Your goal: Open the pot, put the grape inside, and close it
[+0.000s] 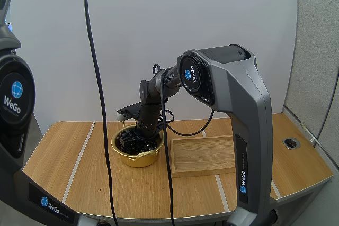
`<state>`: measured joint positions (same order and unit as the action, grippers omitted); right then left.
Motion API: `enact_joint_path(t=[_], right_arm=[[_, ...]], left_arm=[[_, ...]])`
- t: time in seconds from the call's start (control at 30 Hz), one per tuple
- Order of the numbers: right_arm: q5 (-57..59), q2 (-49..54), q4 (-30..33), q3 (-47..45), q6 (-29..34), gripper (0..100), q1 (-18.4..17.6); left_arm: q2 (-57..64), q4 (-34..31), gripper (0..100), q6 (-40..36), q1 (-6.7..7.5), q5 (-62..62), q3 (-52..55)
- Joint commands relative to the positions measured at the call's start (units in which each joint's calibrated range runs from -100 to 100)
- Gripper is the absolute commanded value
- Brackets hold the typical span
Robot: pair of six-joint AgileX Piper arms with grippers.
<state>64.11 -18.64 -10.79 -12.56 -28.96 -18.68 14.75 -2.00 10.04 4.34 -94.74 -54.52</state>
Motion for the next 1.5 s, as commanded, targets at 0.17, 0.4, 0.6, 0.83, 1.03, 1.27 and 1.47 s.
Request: enact_joint_path(t=[0.17,0.4,0.6,0.83,1.03,1.27,1.47], right_arm=[[3.35,0.12,0.37,-0.11,-0.07,0,-0.20],[3.31,0.12,-0.05,-0.11,-0.51,29,-0.20],[3.31,0.25,-0.41,-0.11,-1.24,96,-0.20],[2.12,2.79,-1.58,-0.11,-1.24,100,-0.20],[1.16,7.92,-1.81,-0.11,-1.34,100,-0.20],[1.16,15.20,-1.81,-0.11,-1.36,100,-0.20],[2.07,22.70,-1.38,-0.11,-1.36,100,-0.20]], left_arm=[[0.30,-0.50,0,-0.51,0.08,2.08,-0.35],[0.30,-0.50,0,-0.51,0.08,2.08,-0.35],[0.30,-0.50,0,-0.51,0.08,2.08,-0.35],[0.30,-0.50,0,-0.51,0.08,2.08,-0.35],[0.30,-0.50,0,-0.51,0.08,2.08,-0.35],[0.30,-0.50,0,-0.51,0.08,2.08,-0.35],[0.30,-0.50,0,-0.51,0.08,2.08,-0.35]])
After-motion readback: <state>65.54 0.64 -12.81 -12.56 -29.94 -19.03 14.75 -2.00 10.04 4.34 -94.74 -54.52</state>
